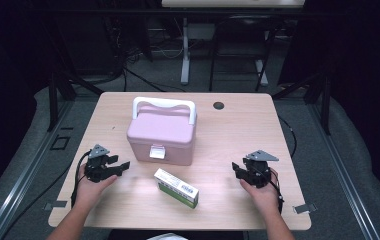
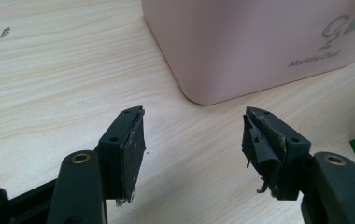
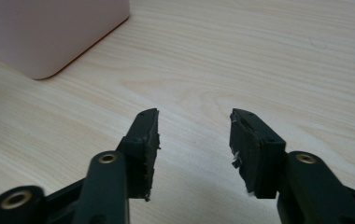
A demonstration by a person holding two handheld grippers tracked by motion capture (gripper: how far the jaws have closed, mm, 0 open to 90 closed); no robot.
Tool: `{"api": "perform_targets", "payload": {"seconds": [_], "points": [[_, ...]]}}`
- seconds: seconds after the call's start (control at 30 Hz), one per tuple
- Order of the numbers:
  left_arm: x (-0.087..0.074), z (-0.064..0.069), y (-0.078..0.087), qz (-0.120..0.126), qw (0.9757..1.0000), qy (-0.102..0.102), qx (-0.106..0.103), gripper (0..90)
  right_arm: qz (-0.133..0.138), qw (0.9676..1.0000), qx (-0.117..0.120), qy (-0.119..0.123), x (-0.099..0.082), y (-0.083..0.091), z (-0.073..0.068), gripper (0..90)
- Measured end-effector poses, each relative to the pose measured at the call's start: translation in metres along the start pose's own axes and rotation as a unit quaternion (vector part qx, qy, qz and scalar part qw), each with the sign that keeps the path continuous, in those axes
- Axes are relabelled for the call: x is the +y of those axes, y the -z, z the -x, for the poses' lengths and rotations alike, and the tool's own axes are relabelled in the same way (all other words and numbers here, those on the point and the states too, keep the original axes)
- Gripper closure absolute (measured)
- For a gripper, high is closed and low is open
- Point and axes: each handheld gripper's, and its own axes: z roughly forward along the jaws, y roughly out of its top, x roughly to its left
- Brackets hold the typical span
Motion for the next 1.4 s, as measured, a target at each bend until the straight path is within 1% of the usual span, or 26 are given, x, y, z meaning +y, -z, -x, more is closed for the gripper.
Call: {"api": "perform_targets", "payload": {"seconds": [0.03, 0.1, 0.13, 0.17, 0.2, 0.27, 0.37, 0.43, 0.53, 0.57, 0.6, 0.77, 0.8, 0.83, 0.87, 0.93, 1.0, 1.1, 1.2, 1.33, 1.4], "points": [[0.0, 0.0, 0.0, -0.004, 1.0, 0.002, -0.003, 38.9, -0.001, 1.0, 0.0, 0.002, 0.0, 0.0, -0.001, 53.0], [0.0, 0.0, 0.0, -0.004, 1.0, 0.003, -0.005, 38.9, -0.001, 1.0, 0.003, 0.004, 0.0, 0.001, -0.002, 52.9], [0.0, 0.0, 0.0, -0.001, 1.0, 0.007, -0.005, 38.9, 0.009, 0.9999, 0.007, 0.002, 0.001, 0.002, -0.004, 51.2], [0.0, 0.0, 0.0, -0.001, 1.0, 0.007, -0.005, 38.9, 0.009, 0.9999, 0.007, 0.002, 0.001, 0.002, -0.004, 51.2], [-0.001, -0.001, 0.001, 0.005, 1.0, 0.007, -0.005, 38.9, 0.015, 0.9998, 0.013, -0.003, 0.001, 0.002, -0.005, 50.0], [-0.001, -0.002, 0.002, 0.004, 0.9999, 0.005, -0.008, 38.9, 0.012, 0.9999, 0.011, 0.001, 0.001, 0.002, -0.005, 49.5], [-0.001, -0.002, 0.002, 0.008, 1.0, 0.0, -0.001, 38.5, 0.007, 0.9999, 0.014, 0.003, 0.002, -0.001, -0.007, 49.2], [-0.001, -0.002, 0.004, 0.008, 1.0, 0.0, 0.0, 38.2, 0.01, 0.9998, 0.018, -0.001, 0.003, -0.002, -0.009, 47.3], [-0.002, -0.001, 0.007, 0.015, 0.9999, -0.003, 0.005, 38.2, 0.012, 0.9996, 0.023, -0.005, 0.004, -0.002, -0.01, 47.3], [-0.002, -0.001, 0.008, 0.015, 0.9999, -0.004, 0.004, 38.2, 0.012, 0.9996, 0.026, -0.004, 0.005, -0.001, -0.011, 46.8], [-0.002, 0.0, 0.009, 0.014, 0.9999, -0.001, 0.005, 38.4, 0.013, 0.9995, 0.029, -0.002, 0.005, 0.0, -0.012, 46.0], [-0.002, 0.0, 0.009, 0.011, 0.9999, 0.004, 0.005, 38.4, 0.013, 0.9992, 0.039, 0.0, 0.006, 0.0, -0.015, 45.8], [-0.001, 0.0, 0.01, 0.007, 1.0, 0.004, 0.0, 38.4, 0.011, 0.999, 0.043, 0.002, 0.007, 0.0, -0.016, 45.8], [-0.001, 0.001, 0.01, 0.008, 0.9999, 0.009, -0.005, 38.4, 0.013, 0.9989, 0.046, 0.003, 0.007, -0.001, -0.018, 45.9], [-0.001, 0.002, 0.01, 0.009, 0.9999, 0.01, -0.005, 38.5, 0.01, 0.9986, 0.051, 0.007, 0.008, 0.0, -0.02, 45.9], [-0.001, 0.004, 0.01, 0.006, 1.0, 0.003, -0.005, 38.5, 0.008, 0.9982, 0.059, 0.008, 0.01, 0.002, -0.025, 46.1], [-0.001, 0.005, 0.011, 0.002, 1.0, -0.005, -0.005, 38.5, 0.011, 0.9976, 0.066, 0.018, 0.011, 0.003, -0.03, 48.1], [0.0, 0.007, 0.012, -0.001, 1.0, -0.008, -0.003, 38.5, 0.015, 0.9965, 0.078, 0.029, 0.012, 0.007, -0.039, 48.8], [-0.001, 0.008, 0.013, 0.001, 1.0, -0.008, -0.005, 38.5, 0.012, 0.9953, 0.089, 0.037, 0.013, 0.01, -0.047, 48.8], [0.0, 0.008, 0.012, 0.0, 1.0, -0.009, -0.004, 38.5, 0.011, 0.9932, 0.102, 0.056, 0.017, 0.012, -0.056, 48.8], [0.0, 0.009, 0.012, -0.001, 0.9999, -0.01, -0.005, 38.5, 0.012, 0.9921, 0.111, 0.058, 0.019, 0.013, -0.061, 48.7]]}}
